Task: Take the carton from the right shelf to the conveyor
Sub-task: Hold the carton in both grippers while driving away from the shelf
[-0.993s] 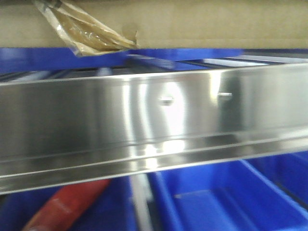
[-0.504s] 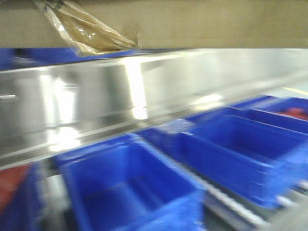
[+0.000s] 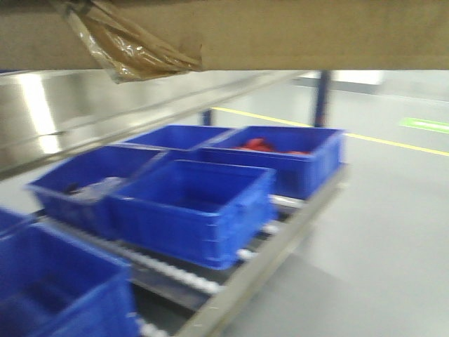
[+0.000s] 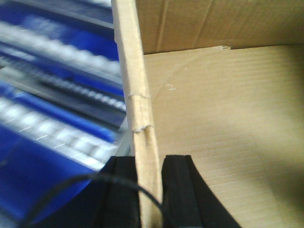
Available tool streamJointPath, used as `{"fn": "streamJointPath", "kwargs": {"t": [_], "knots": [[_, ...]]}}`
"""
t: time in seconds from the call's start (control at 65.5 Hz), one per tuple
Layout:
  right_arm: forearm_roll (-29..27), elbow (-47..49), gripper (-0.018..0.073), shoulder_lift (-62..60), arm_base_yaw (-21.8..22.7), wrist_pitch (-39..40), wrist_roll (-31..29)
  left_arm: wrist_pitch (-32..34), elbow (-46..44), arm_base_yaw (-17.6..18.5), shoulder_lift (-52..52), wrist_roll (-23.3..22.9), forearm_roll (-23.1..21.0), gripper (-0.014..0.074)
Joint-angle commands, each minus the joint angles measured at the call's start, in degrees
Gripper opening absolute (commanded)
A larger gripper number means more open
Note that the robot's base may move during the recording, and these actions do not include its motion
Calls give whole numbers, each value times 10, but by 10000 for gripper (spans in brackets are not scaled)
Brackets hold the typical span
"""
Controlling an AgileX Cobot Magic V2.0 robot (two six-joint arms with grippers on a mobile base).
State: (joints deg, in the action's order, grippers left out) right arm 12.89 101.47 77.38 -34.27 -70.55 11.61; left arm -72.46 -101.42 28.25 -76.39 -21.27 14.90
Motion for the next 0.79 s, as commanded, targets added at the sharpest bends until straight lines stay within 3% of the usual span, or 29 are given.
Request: {"fn": "streamJointPath", "kwargs": {"t": [0.0, 0.779], "knots": [[-14, 2, -65, -7, -2, 37, -10, 36, -7, 7, 5, 0, -27, -17], [-14, 2, -65, -7, -2, 37, -10, 36, -7, 7, 5, 0, -26, -17]]}}
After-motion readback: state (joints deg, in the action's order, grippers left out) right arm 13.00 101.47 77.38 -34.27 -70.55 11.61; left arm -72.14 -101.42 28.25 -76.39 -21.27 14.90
